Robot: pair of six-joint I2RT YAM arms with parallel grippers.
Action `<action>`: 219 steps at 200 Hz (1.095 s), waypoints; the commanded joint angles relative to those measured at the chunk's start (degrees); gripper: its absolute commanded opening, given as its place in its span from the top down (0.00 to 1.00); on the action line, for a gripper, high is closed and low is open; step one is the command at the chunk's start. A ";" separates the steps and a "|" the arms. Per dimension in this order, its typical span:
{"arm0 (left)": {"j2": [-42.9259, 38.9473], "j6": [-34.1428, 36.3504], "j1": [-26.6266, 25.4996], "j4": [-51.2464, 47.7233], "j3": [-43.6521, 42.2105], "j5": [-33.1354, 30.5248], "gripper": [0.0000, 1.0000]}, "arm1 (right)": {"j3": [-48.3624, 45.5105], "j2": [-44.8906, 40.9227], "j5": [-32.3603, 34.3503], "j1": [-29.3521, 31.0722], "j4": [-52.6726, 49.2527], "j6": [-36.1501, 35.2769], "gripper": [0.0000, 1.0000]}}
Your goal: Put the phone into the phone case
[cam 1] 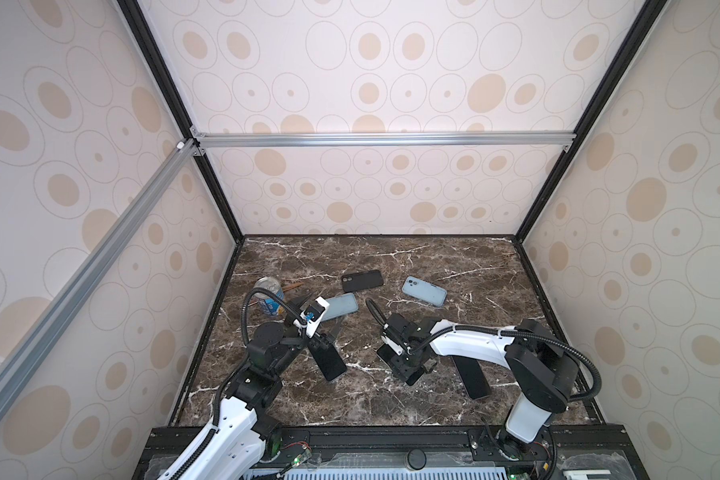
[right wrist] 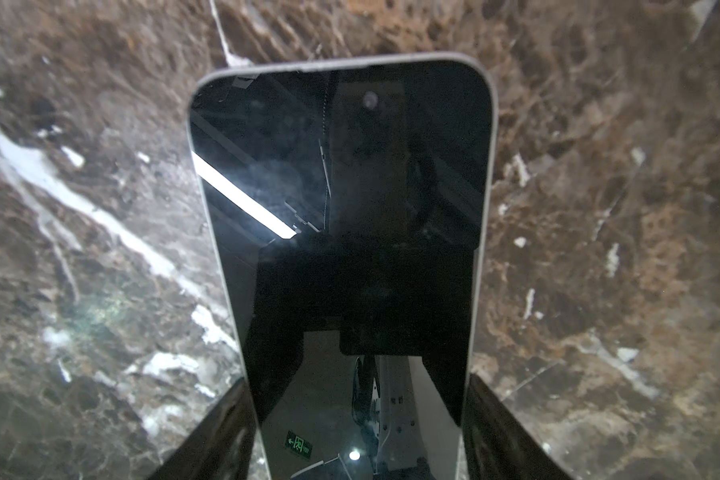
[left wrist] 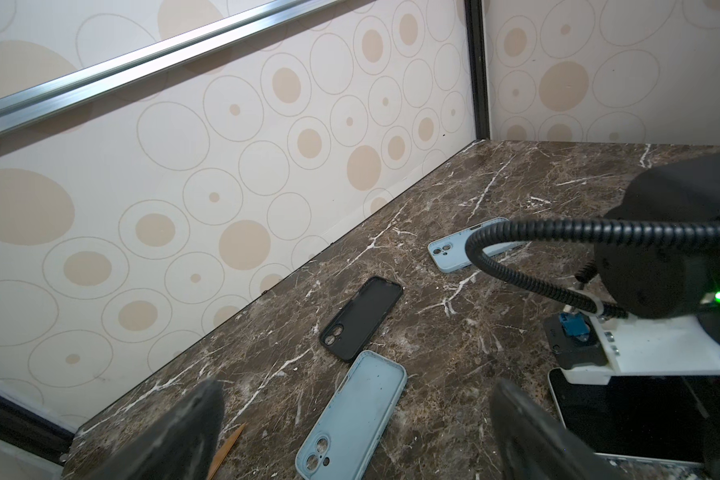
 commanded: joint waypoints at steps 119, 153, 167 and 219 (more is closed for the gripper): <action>17.79 -21.54 -0.31 -12.79 20.80 5.21 0.05 | -4.77 -20.76 11.47 -0.12 7.71 -7.59 0.48; 25.26 -27.12 -0.27 -16.71 26.64 18.03 0.07 | -4.69 -25.65 10.98 -0.11 14.77 -11.52 0.48; 26.26 -29.39 -0.35 -15.15 26.78 24.01 0.07 | -4.80 -26.59 10.32 -0.15 18.40 -12.86 0.48; 28.07 -33.06 -0.31 -12.60 25.95 34.27 0.10 | -2.53 -26.68 6.79 -0.20 22.95 -17.81 0.48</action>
